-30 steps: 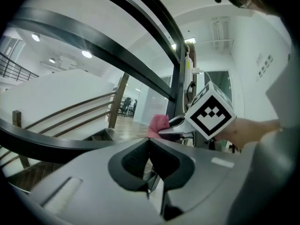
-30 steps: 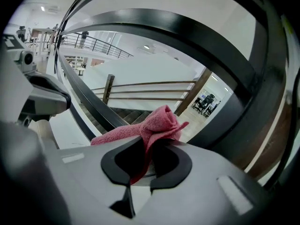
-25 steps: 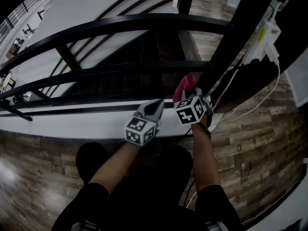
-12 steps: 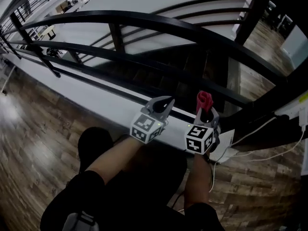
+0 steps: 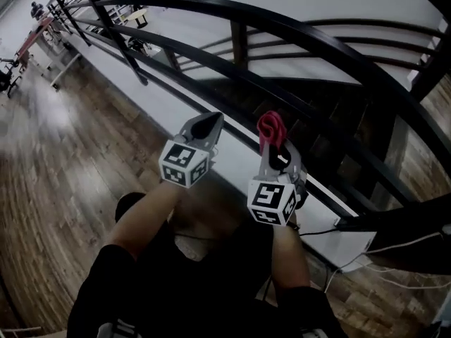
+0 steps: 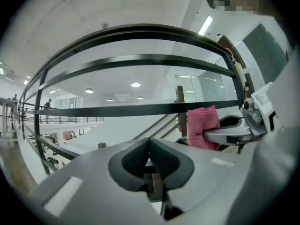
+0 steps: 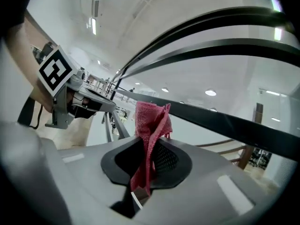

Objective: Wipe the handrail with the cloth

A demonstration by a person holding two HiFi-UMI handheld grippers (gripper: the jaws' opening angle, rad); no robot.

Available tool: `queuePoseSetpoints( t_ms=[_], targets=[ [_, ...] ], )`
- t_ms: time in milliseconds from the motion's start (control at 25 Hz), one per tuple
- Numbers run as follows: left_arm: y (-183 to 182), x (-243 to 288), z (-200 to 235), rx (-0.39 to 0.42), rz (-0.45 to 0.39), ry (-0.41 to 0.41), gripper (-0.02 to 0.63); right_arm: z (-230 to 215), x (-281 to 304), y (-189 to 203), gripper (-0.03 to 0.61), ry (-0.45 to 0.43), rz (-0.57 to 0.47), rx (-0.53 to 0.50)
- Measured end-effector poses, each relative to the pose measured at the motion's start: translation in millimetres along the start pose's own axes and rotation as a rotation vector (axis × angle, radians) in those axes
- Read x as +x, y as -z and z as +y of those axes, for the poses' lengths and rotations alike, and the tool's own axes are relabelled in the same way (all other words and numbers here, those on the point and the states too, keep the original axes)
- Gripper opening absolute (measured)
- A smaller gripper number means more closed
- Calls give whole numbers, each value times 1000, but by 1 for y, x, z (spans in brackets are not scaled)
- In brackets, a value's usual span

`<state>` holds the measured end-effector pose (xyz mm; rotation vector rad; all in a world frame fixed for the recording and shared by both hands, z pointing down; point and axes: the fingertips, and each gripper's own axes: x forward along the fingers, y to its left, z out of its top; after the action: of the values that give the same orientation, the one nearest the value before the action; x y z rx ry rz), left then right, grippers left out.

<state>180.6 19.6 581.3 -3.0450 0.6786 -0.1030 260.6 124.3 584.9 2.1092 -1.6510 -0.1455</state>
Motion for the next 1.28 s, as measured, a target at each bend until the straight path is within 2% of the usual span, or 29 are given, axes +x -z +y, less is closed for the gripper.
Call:
queuePoseSetpoints(
  t_ms=[80, 200, 360, 600, 720, 800, 1000, 1120, 1280],
  targets=[
    [-4, -23, 38, 19, 18, -51, 0, 24, 12, -16, 40, -61, -33, -10],
    [-14, -61, 107, 108, 28, -159, 0, 62, 36, -49, 40, -143, -82, -40],
    [0, -97, 196, 117, 27, -243, 0, 114, 77, -82, 40, -204, -107, -107],
    [71, -86, 296, 83, 65, -214, 0, 189, 155, -107, 40, -242, -124, -200],
    [91, -75, 353, -8, 52, -197, 0, 237, 208, -133, 40, -266, -123, -236],
    [104, -67, 387, -47, 50, -187, 0, 265, 245, -145, 40, -289, -124, -224],
    [129, -51, 475, -46, 52, -179, 0, 341, 341, -169, 40, -384, -106, -205],
    [156, -49, 517, -64, 67, -193, 0, 391, 390, -165, 40, -432, -43, -181],
    [189, -46, 547, -94, 90, -202, 0, 439, 456, -146, 40, -487, 70, -102]
  ],
)
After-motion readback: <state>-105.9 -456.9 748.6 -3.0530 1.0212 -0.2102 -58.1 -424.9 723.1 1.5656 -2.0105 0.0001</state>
